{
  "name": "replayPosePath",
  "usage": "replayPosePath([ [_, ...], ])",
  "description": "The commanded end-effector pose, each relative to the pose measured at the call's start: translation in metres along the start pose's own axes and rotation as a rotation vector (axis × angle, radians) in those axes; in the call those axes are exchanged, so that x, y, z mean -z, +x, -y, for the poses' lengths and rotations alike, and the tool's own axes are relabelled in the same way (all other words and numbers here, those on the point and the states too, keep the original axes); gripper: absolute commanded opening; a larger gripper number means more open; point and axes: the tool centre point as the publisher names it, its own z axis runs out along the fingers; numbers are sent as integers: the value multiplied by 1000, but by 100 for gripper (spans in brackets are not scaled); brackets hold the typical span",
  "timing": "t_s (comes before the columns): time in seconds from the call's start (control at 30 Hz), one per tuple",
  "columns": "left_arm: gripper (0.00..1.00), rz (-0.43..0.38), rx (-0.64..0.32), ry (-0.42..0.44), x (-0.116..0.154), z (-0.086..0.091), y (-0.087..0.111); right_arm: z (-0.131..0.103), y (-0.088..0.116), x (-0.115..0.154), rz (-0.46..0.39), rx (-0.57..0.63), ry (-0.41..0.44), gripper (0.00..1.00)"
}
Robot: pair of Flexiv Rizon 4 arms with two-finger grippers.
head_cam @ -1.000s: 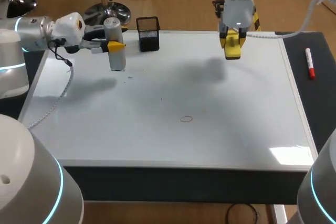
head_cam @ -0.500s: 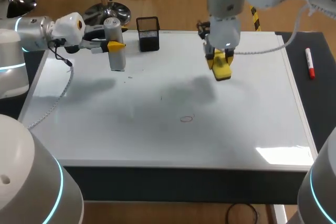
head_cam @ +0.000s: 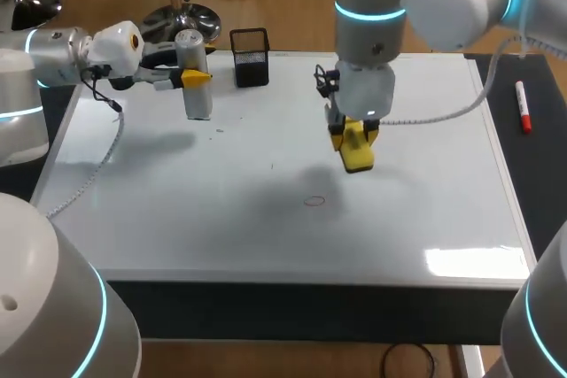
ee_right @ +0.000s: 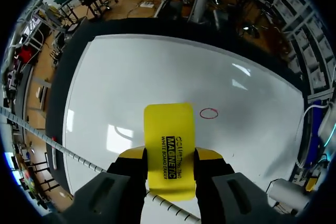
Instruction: Pick up the inspection probe, press it on each red-marked spot on the whiteboard one by one, put down the probe, pick up the eraser, and wipe off all the red marks.
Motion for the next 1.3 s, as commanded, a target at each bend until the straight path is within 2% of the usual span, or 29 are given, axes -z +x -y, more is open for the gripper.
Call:
replayPosePath([
  [0.03,0,1,-2,1,0,1,0,-16,-11,-5,7,5,128,0],
  [0.27,0,1,-2,1,0,1,0,-28,-37,-14,9,19,129,0],
  [0.7,0,1,-2,1,0,1,0,-27,-74,-50,41,60,85,0],
  [1.0,0,1,-2,1,0,1,0,-25,-88,-68,41,71,59,0],
  [1.3,0,1,-2,1,0,1,0,-22,-92,-82,40,79,42,0],
])
